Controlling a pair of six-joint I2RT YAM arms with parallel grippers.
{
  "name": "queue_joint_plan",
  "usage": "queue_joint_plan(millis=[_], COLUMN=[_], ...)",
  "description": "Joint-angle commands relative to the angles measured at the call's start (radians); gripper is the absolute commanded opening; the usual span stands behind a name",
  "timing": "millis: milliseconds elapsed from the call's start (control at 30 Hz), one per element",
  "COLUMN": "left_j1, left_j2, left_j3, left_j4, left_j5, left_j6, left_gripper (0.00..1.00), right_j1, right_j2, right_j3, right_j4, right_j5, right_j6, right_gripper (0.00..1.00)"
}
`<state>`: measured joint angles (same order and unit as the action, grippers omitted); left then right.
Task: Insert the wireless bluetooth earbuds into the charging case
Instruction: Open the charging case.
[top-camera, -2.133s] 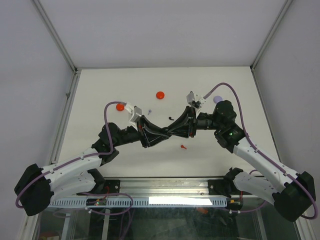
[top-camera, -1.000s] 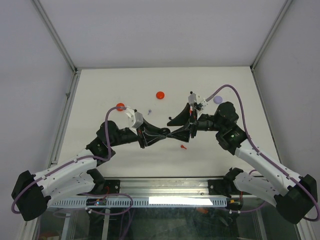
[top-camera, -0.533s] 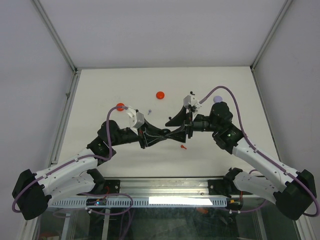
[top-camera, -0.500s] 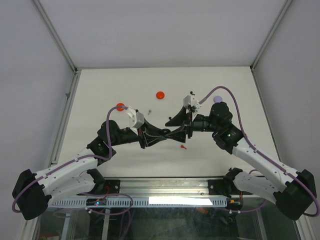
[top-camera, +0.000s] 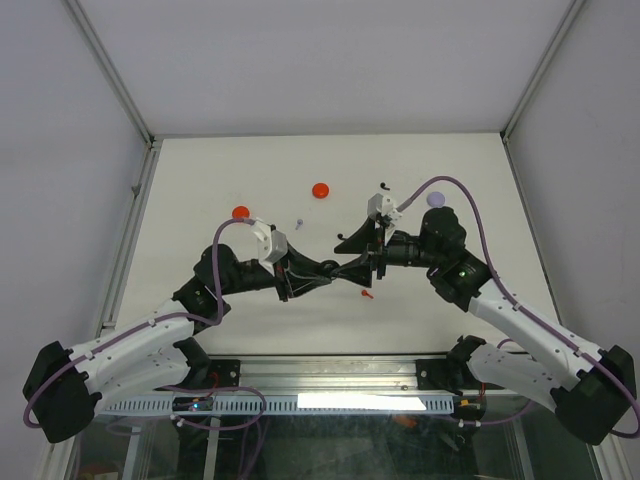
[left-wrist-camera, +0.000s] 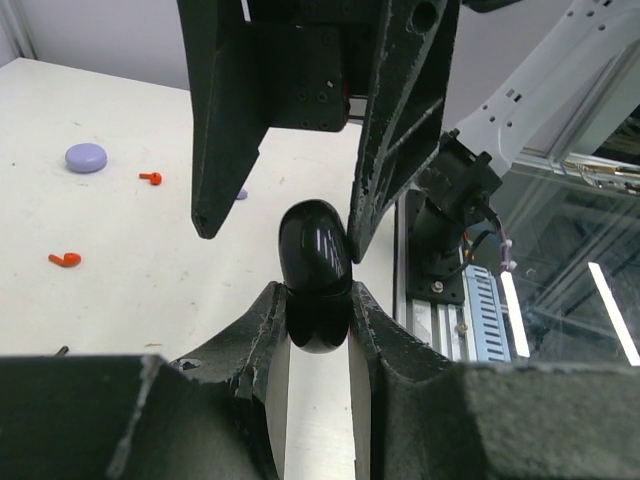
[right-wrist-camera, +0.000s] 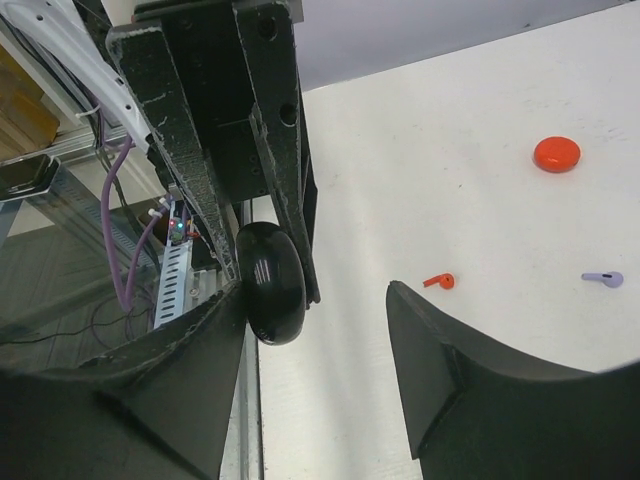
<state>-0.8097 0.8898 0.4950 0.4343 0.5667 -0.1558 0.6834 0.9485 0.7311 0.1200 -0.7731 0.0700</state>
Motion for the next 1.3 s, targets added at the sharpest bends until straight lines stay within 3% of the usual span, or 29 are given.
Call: queue_joint_plan(millis=[0, 367, 667, 1033, 1267], left_j1=[0.002, 0.003, 0.002, 0.002, 0.012], left_j2=[-0.032, -0.034, -0.040, -0.099, -0.112], left_j3=[-0.009, -0.015, -0.044, -0.100, -0.038], left_j4=[0.052, 0.044, 0.000, -0.045, -0.180], left_j5=[0.100, 0.132, -0.145, -0.343, -0.453], left_j6=[0.064, 0.083, 0.020, 0.019, 0.058], left_gripper=[0.00, 0.00, 0.00, 0.00, 0.00], right_j1=[-0.002, -0.002, -0.002, -0.004, -0.004], right_j2=[-0.020, 0.000, 0.016, 0.092, 0.255], right_j3=[0.058, 0.085, 0.127, 0.195, 0.239], right_j4=[0.002, -0.038, -0.091, -0.232, -0.357], right_j5=[0.069, 0.099, 0.095, 0.332, 0.560], right_j6=[-0.020, -0.012, 0.001, -0.011, -0.027], right_gripper=[0.60, 0.60, 0.62, 0.67, 0.67])
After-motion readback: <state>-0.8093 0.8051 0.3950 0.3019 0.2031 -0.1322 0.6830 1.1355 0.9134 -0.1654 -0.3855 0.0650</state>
